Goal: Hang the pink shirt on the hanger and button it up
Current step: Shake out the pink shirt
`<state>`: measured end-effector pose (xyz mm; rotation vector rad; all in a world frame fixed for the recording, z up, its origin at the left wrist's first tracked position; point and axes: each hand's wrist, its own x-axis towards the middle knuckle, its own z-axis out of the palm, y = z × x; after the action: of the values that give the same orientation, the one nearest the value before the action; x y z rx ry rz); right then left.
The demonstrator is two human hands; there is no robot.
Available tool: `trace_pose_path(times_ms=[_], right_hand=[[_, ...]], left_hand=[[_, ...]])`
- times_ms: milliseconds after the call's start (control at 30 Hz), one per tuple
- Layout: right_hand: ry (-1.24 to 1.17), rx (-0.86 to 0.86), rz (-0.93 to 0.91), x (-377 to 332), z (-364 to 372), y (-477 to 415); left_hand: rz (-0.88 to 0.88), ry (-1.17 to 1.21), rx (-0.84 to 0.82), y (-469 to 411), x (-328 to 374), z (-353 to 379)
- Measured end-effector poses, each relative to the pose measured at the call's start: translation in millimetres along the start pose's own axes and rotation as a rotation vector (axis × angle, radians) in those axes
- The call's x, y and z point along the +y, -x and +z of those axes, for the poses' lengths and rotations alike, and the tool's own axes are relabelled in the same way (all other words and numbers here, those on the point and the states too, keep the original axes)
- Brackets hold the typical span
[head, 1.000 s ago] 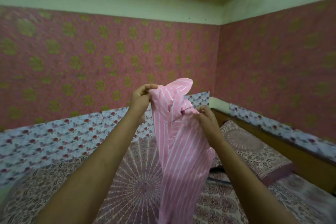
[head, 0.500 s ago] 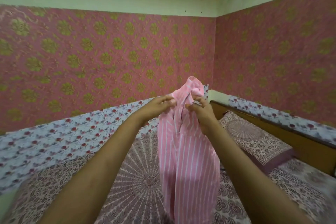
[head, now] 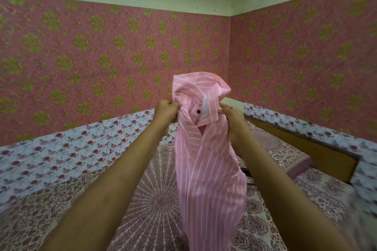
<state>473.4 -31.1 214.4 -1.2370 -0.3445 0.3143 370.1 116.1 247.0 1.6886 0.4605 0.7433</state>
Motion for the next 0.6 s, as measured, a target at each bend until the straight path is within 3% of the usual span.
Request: trace_pose_path(times_ms=[67, 267, 433, 600], right_hand=[[0.038, 0.013, 0.026, -2, 1, -6], [0.236, 0.016, -0.196, -38, 7, 16], [0.393, 0.35, -0.508, -60, 19, -2], [0.238, 0.376, -0.559, -94, 30, 2]], left_hand=[[0.018, 0.001, 0.036, -3, 8, -3], [0.111, -0.024, 0.139, -13, 34, -21], [0.195, -0.075, 0.201, -21, 62, -34], [0.187, 0.007, 0.233, -23, 88, -45]])
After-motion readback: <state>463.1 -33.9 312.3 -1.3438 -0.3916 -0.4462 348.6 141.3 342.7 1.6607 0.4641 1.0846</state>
